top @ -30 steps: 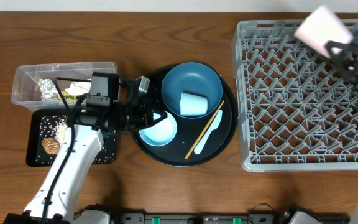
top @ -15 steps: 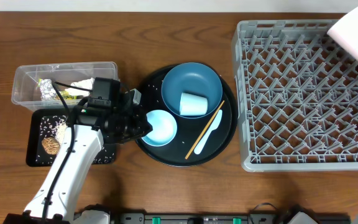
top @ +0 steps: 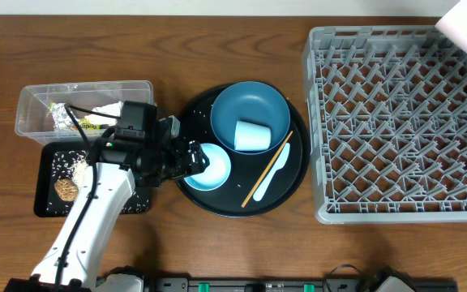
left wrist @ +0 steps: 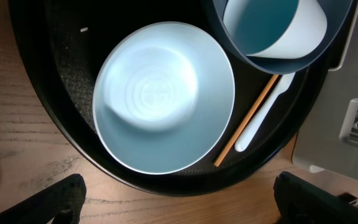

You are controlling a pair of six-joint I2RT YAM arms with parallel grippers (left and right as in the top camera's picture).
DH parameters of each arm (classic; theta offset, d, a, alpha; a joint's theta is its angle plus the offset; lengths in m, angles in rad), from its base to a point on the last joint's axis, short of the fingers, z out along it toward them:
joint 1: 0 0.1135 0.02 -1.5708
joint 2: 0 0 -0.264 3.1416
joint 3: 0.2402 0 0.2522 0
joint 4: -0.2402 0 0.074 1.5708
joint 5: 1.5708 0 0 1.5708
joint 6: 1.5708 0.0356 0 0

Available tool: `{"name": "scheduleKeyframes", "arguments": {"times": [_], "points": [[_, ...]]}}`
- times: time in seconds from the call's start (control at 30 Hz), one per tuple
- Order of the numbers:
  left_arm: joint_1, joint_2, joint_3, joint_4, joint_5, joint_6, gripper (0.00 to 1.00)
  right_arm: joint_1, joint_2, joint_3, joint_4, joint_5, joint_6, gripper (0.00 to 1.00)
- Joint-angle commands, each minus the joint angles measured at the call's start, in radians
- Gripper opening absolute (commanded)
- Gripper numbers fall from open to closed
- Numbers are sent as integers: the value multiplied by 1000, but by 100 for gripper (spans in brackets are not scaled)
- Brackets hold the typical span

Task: Sort waste into correct bins and load items into the dishwasher rack
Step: 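Carry the pink cup with the right gripper over the dish rack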

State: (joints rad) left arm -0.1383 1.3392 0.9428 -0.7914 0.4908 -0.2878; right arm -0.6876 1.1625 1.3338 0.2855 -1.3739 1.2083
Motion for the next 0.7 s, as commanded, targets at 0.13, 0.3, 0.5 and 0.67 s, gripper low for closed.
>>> {"name": "scheduleKeyframes", "arguments": {"times": [0.13, 0.3, 0.5, 0.67], "points": [[2, 0, 8, -5, -13, 6, 98, 80, -5, 46, 2, 66, 77, 19], [2, 0, 8, -5, -13, 6, 98, 178, -4, 46, 2, 79, 77, 19], [2, 0, 8, -5, -13, 6, 98, 232, -4, 46, -24, 91, 63, 19], [2, 0, 8, -5, -13, 6, 98, 254, 3, 46, -127, 99, -35, 20]]}}
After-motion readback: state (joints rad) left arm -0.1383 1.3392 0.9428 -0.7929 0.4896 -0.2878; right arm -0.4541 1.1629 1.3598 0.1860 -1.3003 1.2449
